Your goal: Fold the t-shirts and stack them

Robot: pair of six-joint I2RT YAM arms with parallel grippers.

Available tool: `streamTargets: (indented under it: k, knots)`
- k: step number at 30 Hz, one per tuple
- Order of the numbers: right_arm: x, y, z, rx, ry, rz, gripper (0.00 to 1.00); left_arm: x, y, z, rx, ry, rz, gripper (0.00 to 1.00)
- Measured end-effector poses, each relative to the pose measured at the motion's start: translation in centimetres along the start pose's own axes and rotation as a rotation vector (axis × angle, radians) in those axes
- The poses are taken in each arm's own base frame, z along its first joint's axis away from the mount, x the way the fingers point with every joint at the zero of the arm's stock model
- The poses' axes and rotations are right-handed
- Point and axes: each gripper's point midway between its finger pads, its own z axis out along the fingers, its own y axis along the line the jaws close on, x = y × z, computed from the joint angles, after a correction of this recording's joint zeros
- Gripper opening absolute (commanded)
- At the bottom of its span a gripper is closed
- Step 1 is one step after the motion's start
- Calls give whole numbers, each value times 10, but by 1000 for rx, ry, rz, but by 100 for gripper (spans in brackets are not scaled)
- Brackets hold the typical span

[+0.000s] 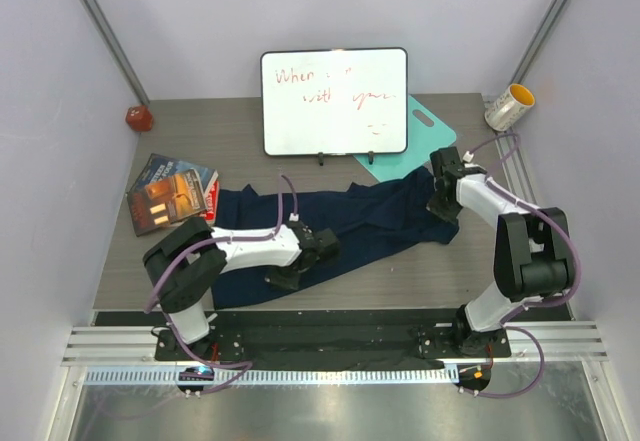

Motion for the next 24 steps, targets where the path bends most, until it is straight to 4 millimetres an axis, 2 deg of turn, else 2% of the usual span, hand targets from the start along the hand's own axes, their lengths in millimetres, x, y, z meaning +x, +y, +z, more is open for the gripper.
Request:
streamTargets:
  k: [7,8,10,12,13,14,16,20,22,24]
  knots:
    - [1,-10,-13,-8,-21,5,1,32,0,-4,-38,10,75,0]
    - [2,-12,-14,-10,-22,3,4,36,0,-5,-44,12,84,0]
    - [5,-15,-18,-16,-22,-1,20,42,0,-6,-56,15,97,0]
    - [6,-16,-24,-36,-27,-4,22,47,1,-6,-65,19,103,0]
    - [6,-18,-30,-51,-33,-7,26,47,1,-7,-68,19,103,1]
    - [4,-19,-37,-65,-47,-4,34,48,1,-7,-74,23,100,1]
    - [0,-21,-53,-104,-79,7,38,49,1,-8,-86,32,95,6]
    - [-5,-21,-84,-196,-124,22,38,48,2,-8,-120,53,107,12]
    - [4,-22,-86,-223,-102,19,38,48,3,-9,-141,64,115,13]
    - [18,-26,-80,-221,-61,7,38,47,3,-9,-154,74,121,15]
